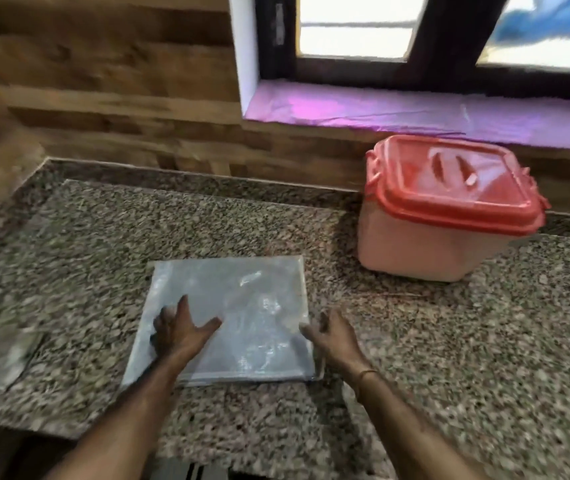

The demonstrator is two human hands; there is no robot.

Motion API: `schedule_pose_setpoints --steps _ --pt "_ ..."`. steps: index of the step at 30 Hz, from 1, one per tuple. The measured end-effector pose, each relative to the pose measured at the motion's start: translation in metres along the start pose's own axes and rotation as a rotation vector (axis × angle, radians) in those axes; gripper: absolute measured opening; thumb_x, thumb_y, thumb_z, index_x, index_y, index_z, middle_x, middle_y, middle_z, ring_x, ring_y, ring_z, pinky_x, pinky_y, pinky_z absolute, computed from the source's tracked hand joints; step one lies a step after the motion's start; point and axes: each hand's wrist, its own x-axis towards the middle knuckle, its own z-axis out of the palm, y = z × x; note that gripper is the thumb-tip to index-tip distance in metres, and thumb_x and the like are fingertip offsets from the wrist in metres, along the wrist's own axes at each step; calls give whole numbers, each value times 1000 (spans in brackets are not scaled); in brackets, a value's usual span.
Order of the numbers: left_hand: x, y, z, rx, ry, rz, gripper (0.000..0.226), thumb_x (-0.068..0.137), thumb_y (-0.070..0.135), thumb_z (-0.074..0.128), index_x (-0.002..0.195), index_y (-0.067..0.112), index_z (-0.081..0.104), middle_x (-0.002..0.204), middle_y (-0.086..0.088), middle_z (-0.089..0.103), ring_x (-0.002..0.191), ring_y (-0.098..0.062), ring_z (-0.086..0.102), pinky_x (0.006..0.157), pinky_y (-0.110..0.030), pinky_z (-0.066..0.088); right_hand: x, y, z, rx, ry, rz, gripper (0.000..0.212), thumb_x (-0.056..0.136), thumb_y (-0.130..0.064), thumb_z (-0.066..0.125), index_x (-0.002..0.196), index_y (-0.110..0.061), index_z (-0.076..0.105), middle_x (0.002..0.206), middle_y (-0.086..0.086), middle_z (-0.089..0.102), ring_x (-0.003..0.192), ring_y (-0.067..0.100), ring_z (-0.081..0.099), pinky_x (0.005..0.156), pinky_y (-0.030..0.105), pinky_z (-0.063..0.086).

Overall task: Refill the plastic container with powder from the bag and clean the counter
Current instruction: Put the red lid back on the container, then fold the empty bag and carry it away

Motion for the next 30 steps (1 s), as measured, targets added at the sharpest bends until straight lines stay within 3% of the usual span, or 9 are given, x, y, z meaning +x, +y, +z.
schedule_pose_setpoints --steps 4,7,9,11,16,20,23,27,30 --pt "23 -60 -3 -52 -41 -67 136 56 94 63 162 34 2 170 -13 -7 156 -37 -4 125 -56 11 0 -15 35 -149 140 93 61 80 -48 78 118 -7 53 125 18 60 113 36 60 80 36 47" --pt "19 -65 -7 6 -11 -7 122 64 82 71 160 35 13 168 -11 -4 153 -38 3 121 -59 21 2 -20 35 -132 118 206 46 74 -43 79 103 -11 63 107 12 72 96 34 70 78 40 58" --pt "12 -65 -10 -24 31 33 118 62 78 75 157 33 21 162 -10 9 144 -41 25 111 -58 39 1 -23 19 90 66 245 29 78 -37 79 89 -12 68 100 14 77 86 31 73 76 49 63" --pt "6 -70 -8 -84 63 38 109 63 70 80 151 34 26 147 -6 22 121 -37 46 89 -51 56 -6 -27 -4 456 -71 268 29 91 -37 72 99 -9 71 108 18 76 89 30 75 73 44 64" --pt "-12 -58 3 -237 24 -29 100 69 43 91 146 25 29 143 -11 23 113 -29 42 77 -39 49 -34 -10 -8 1114 -102 381 54 98 -50 58 135 -10 61 124 13 70 102 29 71 77 42 64" --pt "-31 -51 16 -169 -81 37 85 69 48 88 133 20 39 134 -12 36 107 -31 49 84 -38 46 -37 -36 55 965 82 464 27 96 -17 69 117 -1 65 102 12 74 86 27 73 68 38 63" --pt "-24 -45 11 94 43 199 77 68 64 80 122 22 46 131 -12 40 118 -33 44 96 -44 39 -29 -49 73 850 249 465 28 91 3 67 119 4 68 109 19 75 98 38 73 87 51 62" --pt "17 -22 -12 164 188 365 86 76 61 77 142 18 42 151 -14 37 132 -34 39 104 -48 36 -24 -42 61 668 177 433 18 93 3 64 110 3 70 96 15 77 80 30 73 76 43 63" --pt "38 -7 -24 102 35 307 65 86 50 74 139 19 51 141 -9 55 123 -29 53 100 -45 42 -21 -34 50 520 145 402 15 99 -5 58 109 -2 68 104 21 75 84 32 71 82 50 60"
